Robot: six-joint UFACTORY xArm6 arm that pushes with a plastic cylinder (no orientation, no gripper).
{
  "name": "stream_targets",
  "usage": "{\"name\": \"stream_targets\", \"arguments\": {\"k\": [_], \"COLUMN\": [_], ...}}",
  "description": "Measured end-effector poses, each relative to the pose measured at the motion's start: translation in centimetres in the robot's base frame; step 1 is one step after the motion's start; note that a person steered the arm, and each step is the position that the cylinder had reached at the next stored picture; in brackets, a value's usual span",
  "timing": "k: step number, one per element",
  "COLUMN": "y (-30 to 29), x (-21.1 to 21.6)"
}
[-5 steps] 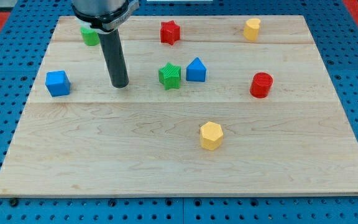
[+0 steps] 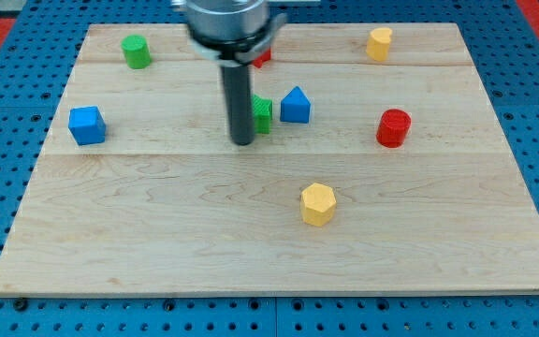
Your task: Separate the blue triangle from the green star
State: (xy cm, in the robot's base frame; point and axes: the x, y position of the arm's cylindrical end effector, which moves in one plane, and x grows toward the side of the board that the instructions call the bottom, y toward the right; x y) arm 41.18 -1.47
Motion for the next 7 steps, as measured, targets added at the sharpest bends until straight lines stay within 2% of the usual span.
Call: {"name": "stream_targets", "arguments": {"k": [1,4,5,6,7], "y": [4.9,1.1,1.4,7.9,11.6], "x": [-2.4,-6.1,-8.4,-7.4,-6.9]}}
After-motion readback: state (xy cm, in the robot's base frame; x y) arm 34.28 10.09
